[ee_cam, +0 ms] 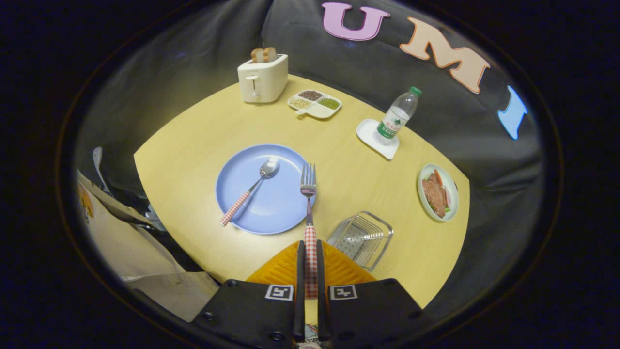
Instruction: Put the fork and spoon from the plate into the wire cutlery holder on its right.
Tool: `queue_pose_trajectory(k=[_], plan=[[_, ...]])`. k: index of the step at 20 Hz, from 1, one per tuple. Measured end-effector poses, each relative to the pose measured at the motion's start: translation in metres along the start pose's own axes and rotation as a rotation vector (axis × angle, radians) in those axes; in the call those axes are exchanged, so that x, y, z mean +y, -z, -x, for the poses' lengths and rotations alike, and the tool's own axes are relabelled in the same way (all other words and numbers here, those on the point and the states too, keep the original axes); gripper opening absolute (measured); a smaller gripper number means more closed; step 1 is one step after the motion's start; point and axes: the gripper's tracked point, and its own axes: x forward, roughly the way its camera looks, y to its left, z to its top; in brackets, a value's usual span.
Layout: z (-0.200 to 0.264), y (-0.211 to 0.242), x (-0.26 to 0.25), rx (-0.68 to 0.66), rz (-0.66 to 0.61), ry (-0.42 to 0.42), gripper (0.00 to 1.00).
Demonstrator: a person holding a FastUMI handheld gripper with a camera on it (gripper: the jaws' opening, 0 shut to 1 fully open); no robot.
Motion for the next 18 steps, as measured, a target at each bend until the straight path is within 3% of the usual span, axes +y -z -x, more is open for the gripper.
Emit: queue_pose_trajectory(k=[18], plan=[[0.027, 0.073, -0.083, 0.218, -0.034, 0.002, 0.13]])
